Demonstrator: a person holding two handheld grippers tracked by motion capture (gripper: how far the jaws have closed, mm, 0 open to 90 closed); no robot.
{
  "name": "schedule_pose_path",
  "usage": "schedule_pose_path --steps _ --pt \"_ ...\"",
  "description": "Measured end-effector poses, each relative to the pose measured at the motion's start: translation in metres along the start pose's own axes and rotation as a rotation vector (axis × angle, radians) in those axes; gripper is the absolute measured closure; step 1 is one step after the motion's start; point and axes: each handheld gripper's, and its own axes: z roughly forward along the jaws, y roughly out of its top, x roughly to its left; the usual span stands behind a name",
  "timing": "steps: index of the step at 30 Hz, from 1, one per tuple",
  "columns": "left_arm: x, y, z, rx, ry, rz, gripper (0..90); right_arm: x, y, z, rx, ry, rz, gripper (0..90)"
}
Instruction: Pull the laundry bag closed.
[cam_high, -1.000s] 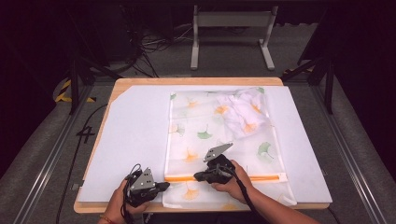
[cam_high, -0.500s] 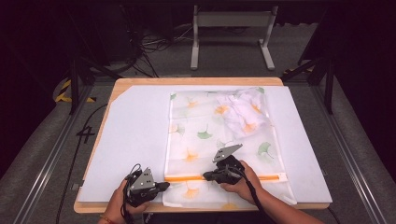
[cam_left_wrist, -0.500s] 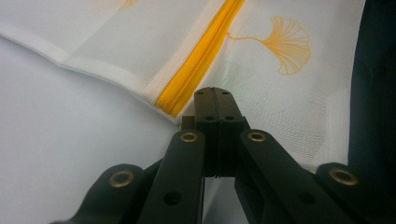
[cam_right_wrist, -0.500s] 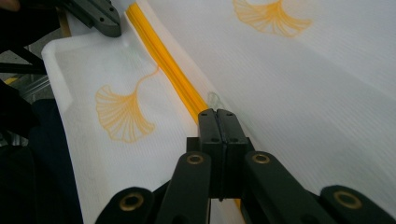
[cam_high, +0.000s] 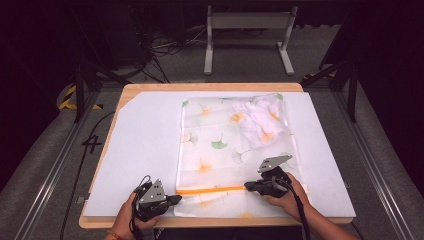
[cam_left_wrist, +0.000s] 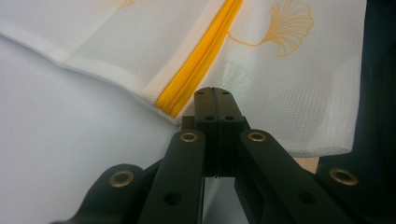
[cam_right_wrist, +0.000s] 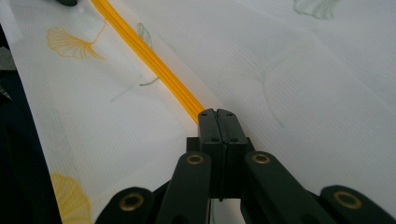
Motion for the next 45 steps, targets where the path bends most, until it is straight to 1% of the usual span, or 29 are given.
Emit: schedule_pose_path --steps 2,4,9,14,16,20,29,30,31,34,35,45 --pt "0.000 0.000 0.000 0.000 0.000 0.000 90.0 -0.003 -0.005 -0.005 -0.004 -0.004 0.014 90.0" --pt "0.000 0.000 0.000 -0.001 0.000 -0.002 90.0 -0.006 -0.009 -0.008 0.000 -0.011 0.017 90.0" --pt "0.000 0.000 0.000 0.001 0.000 -0.001 90.0 -0.010 -0.017 -0.014 -0.007 -0.017 0.038 90.0" --pt "0.000 0.000 0.000 0.000 0.000 0.001 90.0 -0.011 -0.022 -0.018 -0.008 -0.022 0.041 90.0" --pt "0.000 0.000 0.000 -0.001 -0.001 -0.001 90.0 -0.012 -0.024 -0.021 -0.008 -0.035 0.040 90.0" --pt "0.000 0.000 0.000 0.000 -0.002 0.000 90.0 -0.015 -0.028 -0.026 -0.011 -0.044 0.050 90.0" --pt "0.001 0.000 0.000 0.000 -0.003 -0.001 90.0 -0.018 -0.034 -0.034 -0.004 -0.085 0.034 90.0" --pt "0.001 0.000 0.000 -0.001 -0.004 0.000 90.0 -0.018 -0.035 -0.035 -0.008 -0.093 0.038 90.0" --pt "0.001 0.000 0.000 0.000 -0.003 -0.002 90.0 -0.020 -0.036 -0.036 -0.008 -0.091 0.042 90.0" --pt "0.001 0.000 0.000 0.000 -0.003 -0.003 90.0 -0.022 -0.037 -0.040 -0.007 -0.104 0.044 90.0" --pt "0.001 0.000 0.000 0.000 -0.003 -0.003 90.0 -0.023 -0.039 -0.041 -0.011 -0.104 0.053 90.0" --pt "0.001 0.000 0.000 -0.002 -0.006 -0.003 90.0 -0.030 -0.049 -0.052 -0.015 -0.137 0.081 90.0"
